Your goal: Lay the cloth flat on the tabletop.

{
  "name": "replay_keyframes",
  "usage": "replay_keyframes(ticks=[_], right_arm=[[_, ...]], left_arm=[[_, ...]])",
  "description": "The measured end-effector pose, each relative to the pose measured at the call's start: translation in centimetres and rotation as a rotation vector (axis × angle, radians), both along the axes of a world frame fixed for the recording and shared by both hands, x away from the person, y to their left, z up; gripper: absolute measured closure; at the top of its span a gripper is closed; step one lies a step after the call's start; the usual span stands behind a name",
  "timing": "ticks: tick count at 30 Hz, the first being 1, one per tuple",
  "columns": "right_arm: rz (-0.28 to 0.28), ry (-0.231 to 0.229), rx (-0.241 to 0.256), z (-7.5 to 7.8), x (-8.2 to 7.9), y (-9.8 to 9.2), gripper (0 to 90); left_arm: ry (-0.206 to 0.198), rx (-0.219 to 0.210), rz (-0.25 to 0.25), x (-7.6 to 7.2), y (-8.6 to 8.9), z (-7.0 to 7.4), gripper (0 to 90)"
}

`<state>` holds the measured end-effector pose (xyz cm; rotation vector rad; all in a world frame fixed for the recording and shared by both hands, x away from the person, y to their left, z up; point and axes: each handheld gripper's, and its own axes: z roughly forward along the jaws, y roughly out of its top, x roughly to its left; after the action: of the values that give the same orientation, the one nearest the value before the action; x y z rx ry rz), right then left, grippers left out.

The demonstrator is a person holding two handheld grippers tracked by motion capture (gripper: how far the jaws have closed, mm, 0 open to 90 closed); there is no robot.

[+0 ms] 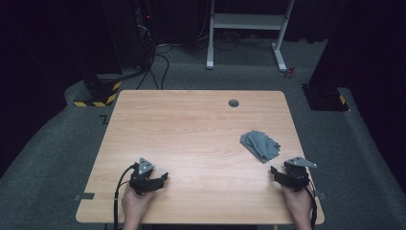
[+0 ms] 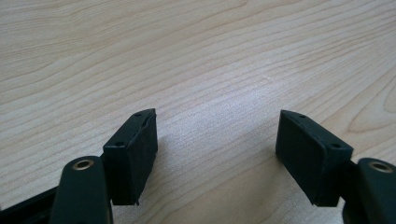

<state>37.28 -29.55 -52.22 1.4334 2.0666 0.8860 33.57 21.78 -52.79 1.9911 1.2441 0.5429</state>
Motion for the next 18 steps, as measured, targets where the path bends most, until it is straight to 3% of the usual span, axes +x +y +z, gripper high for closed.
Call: replay_keyframes(ticks=[18], right_arm=[[0.016, 0.002, 0.011, 0.03, 0.12, 0.04, 42.9]], left_arm=[[-0.005, 0.000, -0.001, 0.04, 0.09, 0.01, 30.1]])
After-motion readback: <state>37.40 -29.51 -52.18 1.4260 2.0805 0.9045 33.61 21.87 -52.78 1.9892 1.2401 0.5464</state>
